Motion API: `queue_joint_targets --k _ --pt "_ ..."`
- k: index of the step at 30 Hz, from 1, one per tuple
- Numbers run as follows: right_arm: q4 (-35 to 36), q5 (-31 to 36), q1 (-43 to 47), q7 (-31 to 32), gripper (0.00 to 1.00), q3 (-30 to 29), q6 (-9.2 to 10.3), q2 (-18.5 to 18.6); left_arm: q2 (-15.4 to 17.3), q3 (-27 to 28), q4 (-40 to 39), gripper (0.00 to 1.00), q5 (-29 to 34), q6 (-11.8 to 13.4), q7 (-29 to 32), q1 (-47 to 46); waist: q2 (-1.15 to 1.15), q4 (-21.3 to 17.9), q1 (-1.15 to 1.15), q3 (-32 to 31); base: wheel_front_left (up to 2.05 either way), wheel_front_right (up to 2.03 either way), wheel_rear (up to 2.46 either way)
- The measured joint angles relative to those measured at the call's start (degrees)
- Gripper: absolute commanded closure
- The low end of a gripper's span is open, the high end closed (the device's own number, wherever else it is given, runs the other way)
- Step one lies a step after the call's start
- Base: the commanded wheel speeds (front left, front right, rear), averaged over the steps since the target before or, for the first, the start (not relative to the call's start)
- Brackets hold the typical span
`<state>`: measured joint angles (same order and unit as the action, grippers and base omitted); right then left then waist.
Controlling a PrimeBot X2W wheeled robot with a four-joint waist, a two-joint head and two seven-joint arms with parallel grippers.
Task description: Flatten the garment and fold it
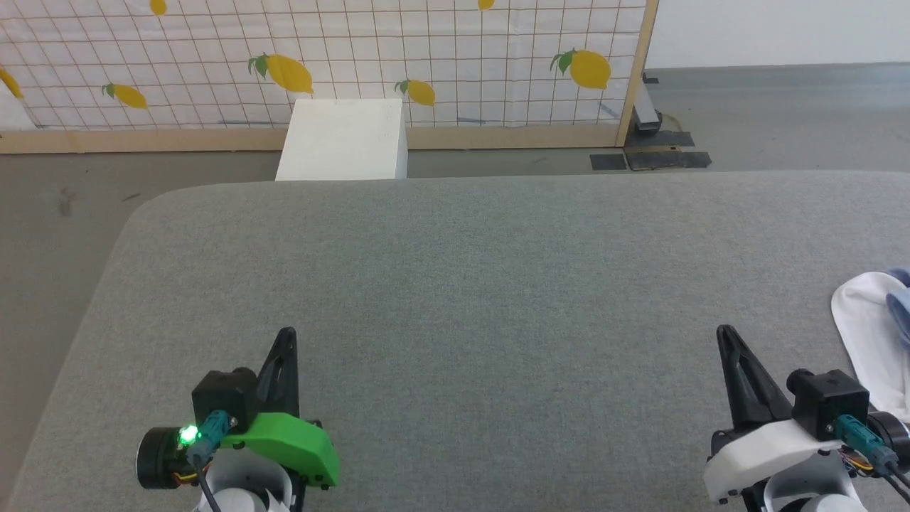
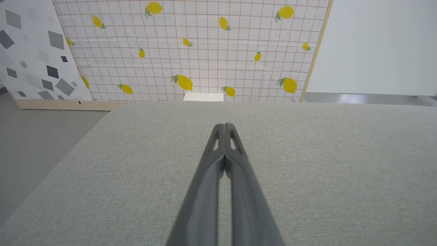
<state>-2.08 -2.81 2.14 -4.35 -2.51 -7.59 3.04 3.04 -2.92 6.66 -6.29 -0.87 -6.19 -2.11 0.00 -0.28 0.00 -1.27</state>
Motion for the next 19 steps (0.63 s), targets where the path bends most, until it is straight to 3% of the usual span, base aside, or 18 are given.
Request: queue_joint_targets --k 19 --pt "0.7 1.1 -0.5 1.7 1.0 0.9 0.0 0.0 0.0 1.0 -2.4 1.0 1.9 0.0 2.4 0.6 0.0 0.1 0.0 0.5 0.0 0.0 0.0"
